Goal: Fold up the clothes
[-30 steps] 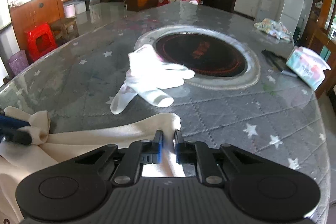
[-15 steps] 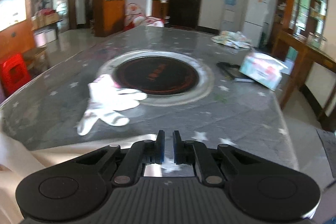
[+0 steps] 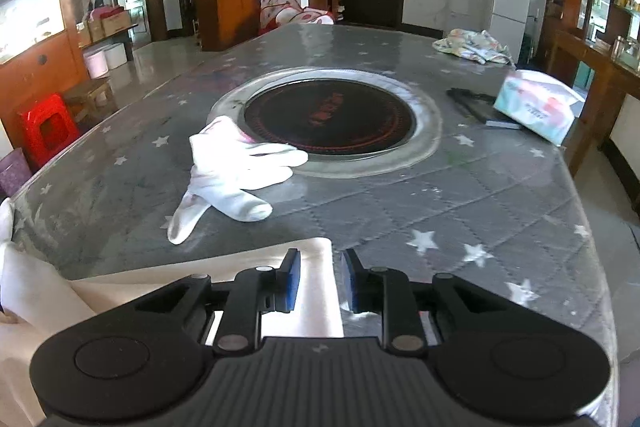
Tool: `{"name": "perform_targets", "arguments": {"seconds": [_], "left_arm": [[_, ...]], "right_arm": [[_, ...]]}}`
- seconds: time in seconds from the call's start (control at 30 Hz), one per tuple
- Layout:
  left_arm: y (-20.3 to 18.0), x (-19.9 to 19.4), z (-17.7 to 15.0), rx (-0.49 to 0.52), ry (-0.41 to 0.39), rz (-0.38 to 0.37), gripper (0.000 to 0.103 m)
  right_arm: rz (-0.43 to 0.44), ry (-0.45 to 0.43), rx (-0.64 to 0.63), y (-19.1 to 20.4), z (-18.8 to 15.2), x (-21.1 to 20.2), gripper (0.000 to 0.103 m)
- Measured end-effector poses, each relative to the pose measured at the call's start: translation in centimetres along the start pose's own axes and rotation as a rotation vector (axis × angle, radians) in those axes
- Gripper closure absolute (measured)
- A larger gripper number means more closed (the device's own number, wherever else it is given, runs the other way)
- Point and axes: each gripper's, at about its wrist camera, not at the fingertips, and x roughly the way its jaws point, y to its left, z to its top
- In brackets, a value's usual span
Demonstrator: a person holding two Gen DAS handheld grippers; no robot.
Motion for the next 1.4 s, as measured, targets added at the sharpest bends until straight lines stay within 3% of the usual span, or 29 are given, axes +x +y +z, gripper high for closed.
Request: {"name": "perform_targets", "arguments": {"seconds": [0.13, 0.43, 0.53, 0.6, 0.63, 0.67, 0.87, 1.03, 1.17, 1.23, 1.33, 1.4], "left_arm": [[-1.9, 2.9, -0.4, 0.083, 0.086, -0.062, 0.076], [-2.8, 5.2, -1.2, 0.124, 0.151, -0.194, 0.074], [-3.2, 5.9, -1.0, 0.151, 0.160, -0.211, 0.078], [-3.8, 5.9, -0.6, 0.199, 0.146, -0.219, 0.088], [-4.1, 6.0, -0.5, 0.233, 0.134, -0.214, 0.093], [-4.6, 6.0, -0.3, 0.278, 0.114, -0.195, 0.095], [-8.4, 3.9, -0.4, 0.701, -0.153, 0.010, 0.097], [-9.7, 3.1, -1.5, 0.907, -0.377, 0.162, 0.096], [-10.2, 4.5, -3.1, 1.091, -0.442, 0.276, 0.092], [-9.8, 5.0, -3.0, 1.082, -0.395, 0.244, 0.092], [-8.5, 4.8, -1.6, 0.948, -0.317, 0.159, 0.091], [-7.3, 4.6, -0.4, 0.858, -0.271, 0.119, 0.086]], "right_arm": [[0.017, 0.015, -0.007, 0.7, 0.2, 1.0, 0.080], [0.042, 0.045, -0.015, 0.7, -0.1, 2.0, 0.078], [0.044, 0.048, -0.021, 0.8, -0.2, 2.4, 0.078], [0.039, 0.032, -0.023, 0.7, -0.1, 2.0, 0.080], [0.036, 0.024, -0.024, 0.7, -0.1, 1.8, 0.087], [0.034, 0.016, -0.025, 0.7, 0.0, 1.6, 0.099], [0.019, -0.032, -0.031, 0.5, 0.3, 0.4, 0.102], [-0.070, -0.080, -0.027, 0.1, 0.8, -0.8, 0.102], [-0.003, -0.037, 0.015, -0.7, 1.2, -0.2, 0.098], [0.044, -0.024, 0.013, -0.6, 1.2, 0.4, 0.097], [0.057, -0.021, 0.008, 0.0, 1.3, 1.0, 0.089], [0.066, -0.019, 0.005, 0.3, 1.3, 1.4, 0.082]]}}
